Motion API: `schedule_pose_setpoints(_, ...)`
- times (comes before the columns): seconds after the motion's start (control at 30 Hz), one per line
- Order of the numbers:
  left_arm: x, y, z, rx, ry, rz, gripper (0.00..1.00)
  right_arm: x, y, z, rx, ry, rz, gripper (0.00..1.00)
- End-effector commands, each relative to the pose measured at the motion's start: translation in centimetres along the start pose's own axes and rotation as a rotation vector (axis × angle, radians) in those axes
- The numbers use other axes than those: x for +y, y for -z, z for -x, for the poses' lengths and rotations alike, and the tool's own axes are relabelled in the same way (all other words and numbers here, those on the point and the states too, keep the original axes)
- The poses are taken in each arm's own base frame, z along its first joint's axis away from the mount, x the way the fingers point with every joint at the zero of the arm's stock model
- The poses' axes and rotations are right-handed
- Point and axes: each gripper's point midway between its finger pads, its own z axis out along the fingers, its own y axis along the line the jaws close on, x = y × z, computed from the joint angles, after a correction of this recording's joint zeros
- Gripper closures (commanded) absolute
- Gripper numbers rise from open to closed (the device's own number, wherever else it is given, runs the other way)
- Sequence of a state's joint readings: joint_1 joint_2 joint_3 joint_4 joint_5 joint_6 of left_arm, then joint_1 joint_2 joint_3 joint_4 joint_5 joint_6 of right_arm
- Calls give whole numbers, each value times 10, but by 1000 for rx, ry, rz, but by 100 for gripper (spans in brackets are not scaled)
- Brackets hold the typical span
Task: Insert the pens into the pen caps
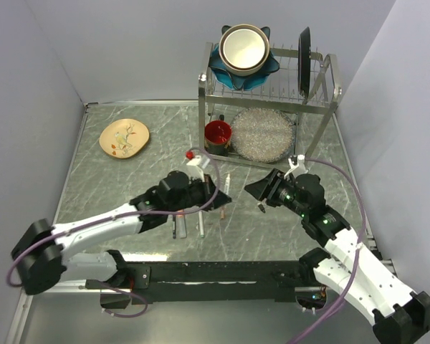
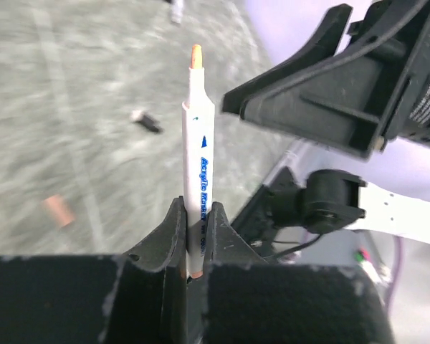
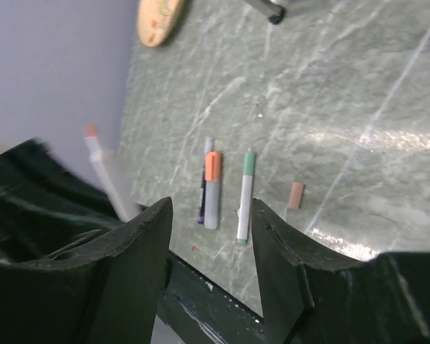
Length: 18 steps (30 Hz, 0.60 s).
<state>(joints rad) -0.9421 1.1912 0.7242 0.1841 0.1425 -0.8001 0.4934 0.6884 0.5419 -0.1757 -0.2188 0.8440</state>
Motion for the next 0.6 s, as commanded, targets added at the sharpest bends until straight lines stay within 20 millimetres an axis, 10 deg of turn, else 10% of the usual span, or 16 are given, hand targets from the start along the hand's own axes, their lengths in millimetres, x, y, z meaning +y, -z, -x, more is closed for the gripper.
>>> schedule_pose_setpoints(0.0, 27, 38, 16, -85, -73, 172, 99, -11, -9, 2, 29, -28, -124, 45)
schedule_pose_setpoints(0.3, 19, 131, 56, -303, -178, 222, 99, -36, -62, -43, 185, -24, -337, 47)
schedule_pose_setpoints(0.57, 18, 159, 57, -340, -186, 222, 99, -46, -105, -92, 332, 104, -513, 51)
